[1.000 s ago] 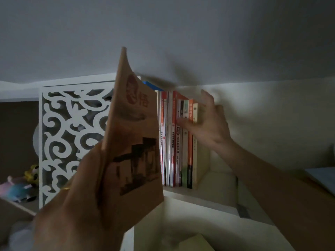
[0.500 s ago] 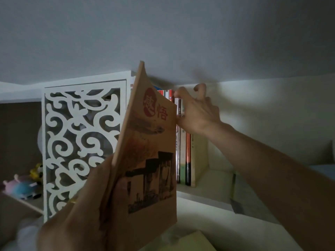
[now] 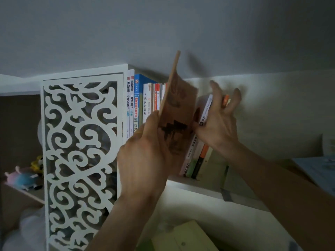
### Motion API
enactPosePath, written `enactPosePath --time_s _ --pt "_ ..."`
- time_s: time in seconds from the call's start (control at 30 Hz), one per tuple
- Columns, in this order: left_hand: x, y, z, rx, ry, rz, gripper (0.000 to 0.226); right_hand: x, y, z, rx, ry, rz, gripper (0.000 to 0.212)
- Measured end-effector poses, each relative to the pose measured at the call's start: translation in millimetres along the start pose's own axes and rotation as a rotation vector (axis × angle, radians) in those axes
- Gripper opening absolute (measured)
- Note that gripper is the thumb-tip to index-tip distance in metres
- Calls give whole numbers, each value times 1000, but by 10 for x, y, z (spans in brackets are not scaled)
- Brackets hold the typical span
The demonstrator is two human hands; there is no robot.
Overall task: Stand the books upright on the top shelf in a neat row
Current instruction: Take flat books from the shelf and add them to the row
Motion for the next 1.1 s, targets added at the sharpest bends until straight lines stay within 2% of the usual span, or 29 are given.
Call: enactPosePath --time_s 0.07,0.1,0.23,0.3,0.37,0.47,0.53,0.6,0.67,0.73,0.8,0.83,0.9,0.97,1.1 --pt "237 21 -150 -87 59 -137 33 -33 -3 94 92 109 -30 122" --pt "317 -7 -250 -119 89 -155 29 -50 -1 108 109 132 -33 119" --pt "540 -71 -344 -87 210 -137 47 -328 47 63 88 36 160 77" --pt "649 -158 -384 -68 195 -83 52 -451 30 54 100 -26 264 71" --pt "780 -262 -443 -106 104 -62 54 -482 -41 30 83 -41 311 75" --pt "988 -467 -434 -132 -8 -73 72 -380 -157 -25 22 -16 309 79" --pt "1080 -585 -476 -169 24 -78 81 -296 -186 -47 -16 4 282 85" --pt "1140 -689 -491 -185 122 -120 77 -202 -196 -26 -23 100 208 97" --pt "1170 -765 -481 -116 185 -190 68 -25 -207 51 48 267 77 107" --pt "1158 -811 -525 -51 193 -236 65 232 -268 133 141 340 -58 100" --pt "1140 -817 -501 62 74 -243 65 385 -307 156 155 301 -98 88" --pt "1136 -828 -468 111 -36 -244 66 418 -294 158 151 291 -87 84" --pt "1137 -849 -454 98 -199 -276 72 453 -232 142 159 281 -40 75" --pt "1137 -847 -459 89 -182 -312 78 484 -166 136 191 292 20 66" --pt "1201 -832 -450 172 -57 -328 69 538 -113 100 208 393 104 61"
Point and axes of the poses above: each hand's wrist, its own y-axis towards the middle knuckle, its own x-axis out of the palm, z = x × y, the point moved 10 cm from there along y, towards the middle knuckle, and after that the axes turned 11 degrees about x, right-handed, at the moved point
